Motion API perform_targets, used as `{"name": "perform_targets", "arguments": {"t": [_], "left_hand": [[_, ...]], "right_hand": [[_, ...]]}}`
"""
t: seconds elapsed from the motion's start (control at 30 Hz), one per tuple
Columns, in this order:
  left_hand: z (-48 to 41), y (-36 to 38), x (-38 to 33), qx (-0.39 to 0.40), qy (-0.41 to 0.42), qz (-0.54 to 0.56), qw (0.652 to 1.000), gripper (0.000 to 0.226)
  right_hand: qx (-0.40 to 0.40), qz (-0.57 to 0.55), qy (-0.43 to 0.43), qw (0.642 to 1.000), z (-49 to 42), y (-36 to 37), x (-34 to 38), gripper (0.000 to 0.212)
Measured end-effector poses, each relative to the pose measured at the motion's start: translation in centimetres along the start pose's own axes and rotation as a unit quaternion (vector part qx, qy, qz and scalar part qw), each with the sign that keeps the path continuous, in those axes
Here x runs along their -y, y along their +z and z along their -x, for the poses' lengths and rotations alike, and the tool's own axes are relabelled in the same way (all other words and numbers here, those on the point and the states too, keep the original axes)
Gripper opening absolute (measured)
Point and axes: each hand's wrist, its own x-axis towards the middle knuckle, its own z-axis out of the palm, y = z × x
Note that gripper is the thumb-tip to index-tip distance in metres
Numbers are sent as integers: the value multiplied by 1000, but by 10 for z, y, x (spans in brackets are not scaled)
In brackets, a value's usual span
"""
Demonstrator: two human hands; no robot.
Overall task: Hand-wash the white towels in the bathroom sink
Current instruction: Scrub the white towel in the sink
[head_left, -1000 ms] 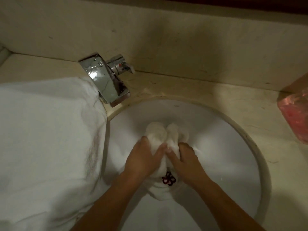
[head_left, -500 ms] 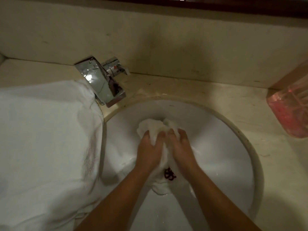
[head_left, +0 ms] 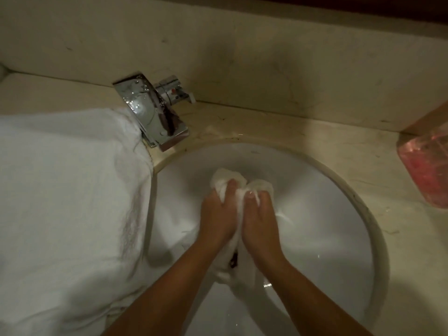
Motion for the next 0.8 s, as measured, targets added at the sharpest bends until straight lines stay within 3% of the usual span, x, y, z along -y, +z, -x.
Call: {"name": "perform_targets", "arguments": {"t": [0.1,0.23,0.4,0.5,0.6,0.7,0.8], "left_hand": [[6,7,1,-7,19,4,1000,36],[-10,0,-4,-22,-8,-26,999,39],[6,7,-4,-19,41,-29,999,35],[-19,7,2,-39,15,-98,994,35],[-9,9,2,-42,5,-32,999,37],[-7,-4,-4,-31,-62,40,997,38],[1,-14,8,-8,-86,32,996,36]], "right_hand": [[-24,-34,43,998,-27,0,6,24],[43,1,-31,999,3,-1,2,25],[20,-25,49,998,-41,-8,18,26],[77,11,-3,997,-6,-10,14,28],[70,-8,33,997,-36,-18,20,26],[106,-51,147,982,-54,-23,17,37],[137,9,124,983,-36,-32,-19,59]]}}
